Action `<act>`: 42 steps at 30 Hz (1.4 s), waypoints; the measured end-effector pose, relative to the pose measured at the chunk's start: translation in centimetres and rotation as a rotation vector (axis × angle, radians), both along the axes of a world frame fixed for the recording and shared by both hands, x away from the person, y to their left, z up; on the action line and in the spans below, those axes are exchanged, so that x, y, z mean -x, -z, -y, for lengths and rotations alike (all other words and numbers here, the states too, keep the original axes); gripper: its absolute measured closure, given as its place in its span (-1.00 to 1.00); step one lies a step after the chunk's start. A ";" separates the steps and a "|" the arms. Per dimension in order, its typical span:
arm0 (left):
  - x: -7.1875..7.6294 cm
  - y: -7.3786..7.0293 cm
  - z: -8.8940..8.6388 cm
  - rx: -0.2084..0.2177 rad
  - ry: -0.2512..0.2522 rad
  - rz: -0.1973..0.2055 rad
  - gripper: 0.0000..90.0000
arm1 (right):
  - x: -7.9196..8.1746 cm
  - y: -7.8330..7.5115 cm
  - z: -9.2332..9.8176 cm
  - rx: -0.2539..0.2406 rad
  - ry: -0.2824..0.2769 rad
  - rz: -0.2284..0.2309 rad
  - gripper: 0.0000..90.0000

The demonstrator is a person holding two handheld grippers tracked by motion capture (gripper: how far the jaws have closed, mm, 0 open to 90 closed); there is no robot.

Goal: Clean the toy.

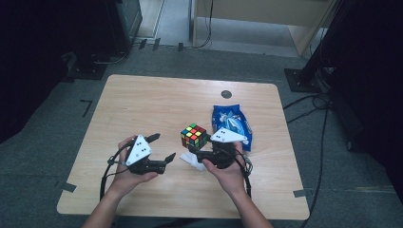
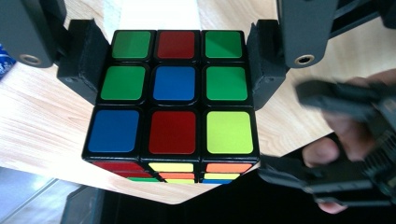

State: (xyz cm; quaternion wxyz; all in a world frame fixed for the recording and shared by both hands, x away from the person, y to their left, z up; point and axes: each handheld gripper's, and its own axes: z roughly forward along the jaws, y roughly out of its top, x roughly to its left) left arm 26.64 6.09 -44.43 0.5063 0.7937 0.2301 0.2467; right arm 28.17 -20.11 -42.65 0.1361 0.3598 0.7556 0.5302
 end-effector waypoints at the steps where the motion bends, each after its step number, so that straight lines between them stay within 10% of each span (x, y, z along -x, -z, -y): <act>1: 0.2 0.1 0.4 -0.028 0.002 0.022 -0.66 | 0.1 -0.2 -0.2 0.001 -0.011 -0.003 -0.23; 9: 1.5 1.1 2.2 -0.230 0.014 0.201 -0.66 | 0.8 -1.2 -1.6 0.011 -0.078 -0.071 -0.23; 33: 3.0 2.1 4.5 -0.401 0.004 0.377 -0.44 | 0.5 -0.3 -3.7 0.119 -0.134 -0.296 -0.23; 37: 2.9 2.5 4.4 -0.386 0.007 0.360 -0.33 | 0.5 0.0 -4.0 0.152 -0.133 -0.291 -0.23; 42: 2.3 1.9 3.1 -0.259 0.024 0.274 -0.27 | 0.1 -0.3 -2.9 0.017 -0.178 -0.312 -0.26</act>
